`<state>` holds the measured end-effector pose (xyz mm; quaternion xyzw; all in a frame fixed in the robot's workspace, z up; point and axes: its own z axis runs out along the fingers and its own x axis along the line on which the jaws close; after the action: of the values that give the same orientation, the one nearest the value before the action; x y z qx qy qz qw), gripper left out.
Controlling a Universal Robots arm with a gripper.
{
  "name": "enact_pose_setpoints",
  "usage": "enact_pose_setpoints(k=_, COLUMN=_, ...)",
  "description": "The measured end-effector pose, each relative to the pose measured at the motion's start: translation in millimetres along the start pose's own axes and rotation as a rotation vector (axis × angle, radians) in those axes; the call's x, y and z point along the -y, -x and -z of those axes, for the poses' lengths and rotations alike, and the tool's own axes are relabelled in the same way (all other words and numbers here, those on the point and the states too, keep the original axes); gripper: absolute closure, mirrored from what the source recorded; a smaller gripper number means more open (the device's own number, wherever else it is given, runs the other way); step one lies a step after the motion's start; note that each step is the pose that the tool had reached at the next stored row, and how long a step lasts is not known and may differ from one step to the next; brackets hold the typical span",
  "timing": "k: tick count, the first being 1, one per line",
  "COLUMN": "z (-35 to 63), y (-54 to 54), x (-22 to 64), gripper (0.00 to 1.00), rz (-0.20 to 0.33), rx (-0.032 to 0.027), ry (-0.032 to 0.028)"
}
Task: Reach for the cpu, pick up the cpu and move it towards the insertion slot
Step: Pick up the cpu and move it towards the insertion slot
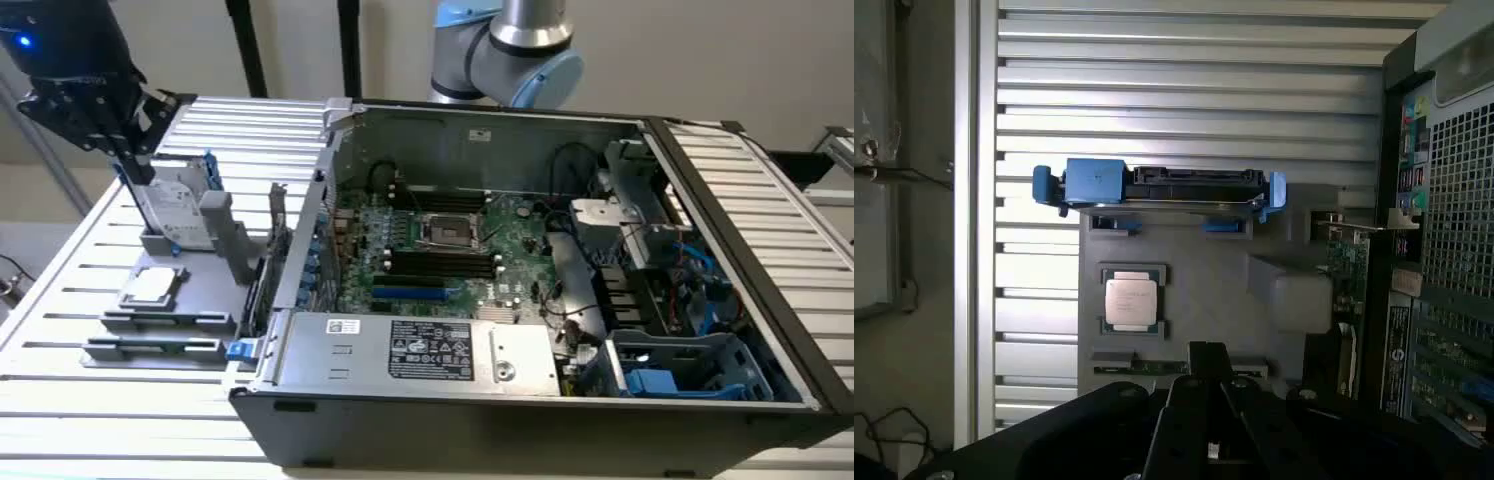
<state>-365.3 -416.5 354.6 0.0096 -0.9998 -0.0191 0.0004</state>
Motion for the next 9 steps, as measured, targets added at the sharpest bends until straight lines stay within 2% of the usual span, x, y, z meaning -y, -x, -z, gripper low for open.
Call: enact_pose_setpoints(k=9, z=0.0, y=0.0, x=0.0, gripper=0.89, rz=0.000, rx=0.0000, ry=0.0000)
